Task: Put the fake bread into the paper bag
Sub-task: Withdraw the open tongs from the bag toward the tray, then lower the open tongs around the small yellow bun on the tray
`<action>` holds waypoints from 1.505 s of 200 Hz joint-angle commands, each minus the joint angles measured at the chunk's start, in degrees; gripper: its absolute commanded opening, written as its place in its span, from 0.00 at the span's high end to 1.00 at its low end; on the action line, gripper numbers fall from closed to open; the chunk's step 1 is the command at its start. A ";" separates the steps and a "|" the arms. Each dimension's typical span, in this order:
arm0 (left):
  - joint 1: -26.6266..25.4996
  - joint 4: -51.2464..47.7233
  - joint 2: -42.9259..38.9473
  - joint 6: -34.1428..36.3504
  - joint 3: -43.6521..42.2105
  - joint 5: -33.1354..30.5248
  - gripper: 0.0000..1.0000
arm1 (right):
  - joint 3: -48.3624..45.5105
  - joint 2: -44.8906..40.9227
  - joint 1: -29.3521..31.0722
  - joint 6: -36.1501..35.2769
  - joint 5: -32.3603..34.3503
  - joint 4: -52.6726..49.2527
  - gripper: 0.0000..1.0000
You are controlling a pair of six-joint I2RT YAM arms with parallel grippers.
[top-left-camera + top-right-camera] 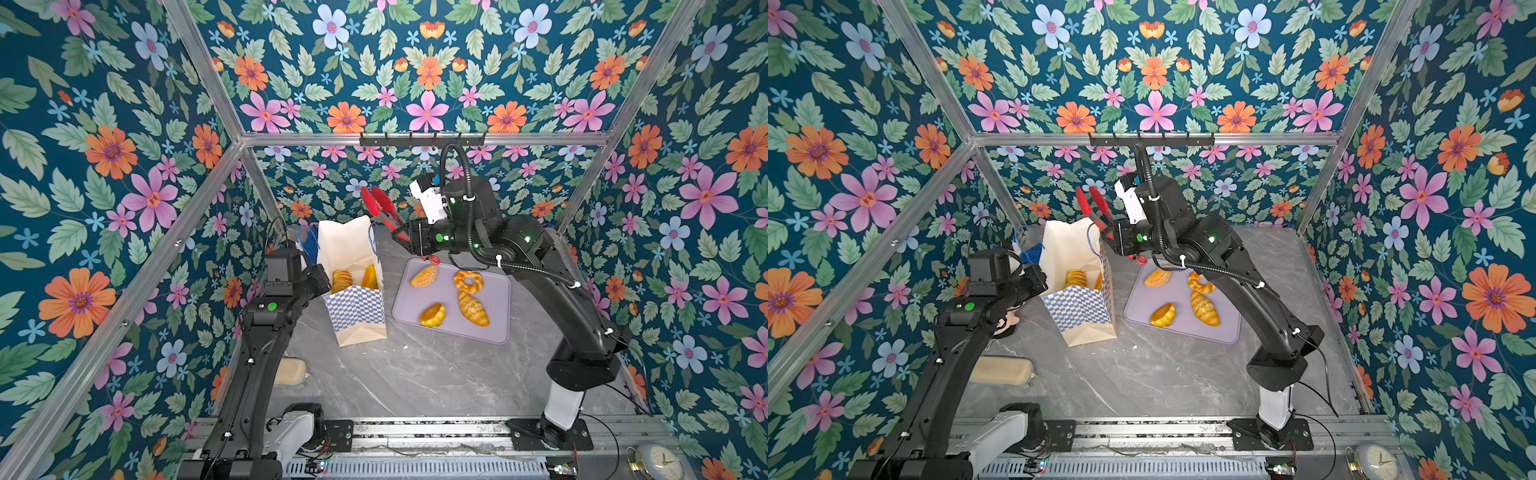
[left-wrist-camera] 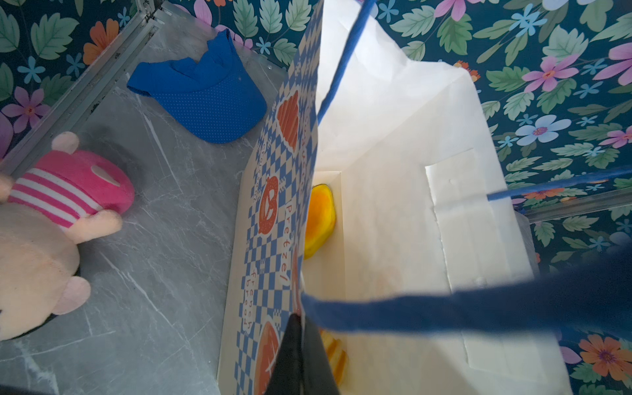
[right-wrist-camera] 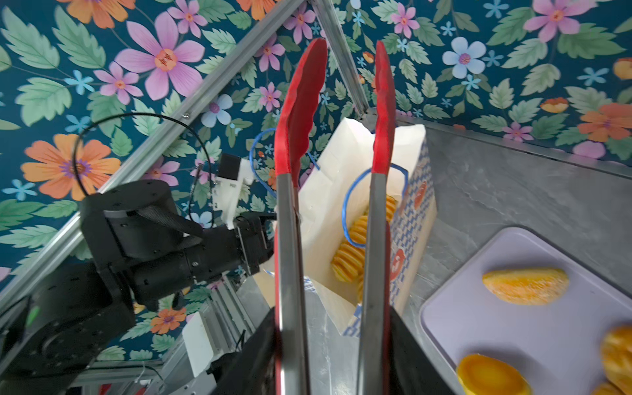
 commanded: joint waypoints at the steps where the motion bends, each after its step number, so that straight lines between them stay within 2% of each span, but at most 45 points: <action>1: -0.03 0.82 0.24 0.40 0.73 0.06 1.00 | -6.27 -4.75 -0.55 -1.14 5.41 3.09 0.54; 52: -0.01 0.99 0.48 0.57 0.98 0.15 1.00 | -26.82 -19.03 -6.04 3.87 4.84 6.25 0.54; 93: -0.03 1.16 0.61 0.66 0.91 0.40 1.00 | -39.21 -25.87 -10.48 7.82 2.23 6.51 0.54; 152: -0.03 1.34 0.35 0.57 0.47 0.74 1.00 | -52.59 -31.37 -13.80 13.66 -3.23 7.29 0.54; 211: -0.03 1.34 0.36 0.71 0.20 1.03 1.00 | -66.12 -35.28 -13.95 19.86 -8.52 10.28 0.53; 301: -0.03 -0.83 1.36 3.13 0.69 1.20 1.00 | -78.11 -36.91 -13.95 24.25 -12.87 15.39 0.53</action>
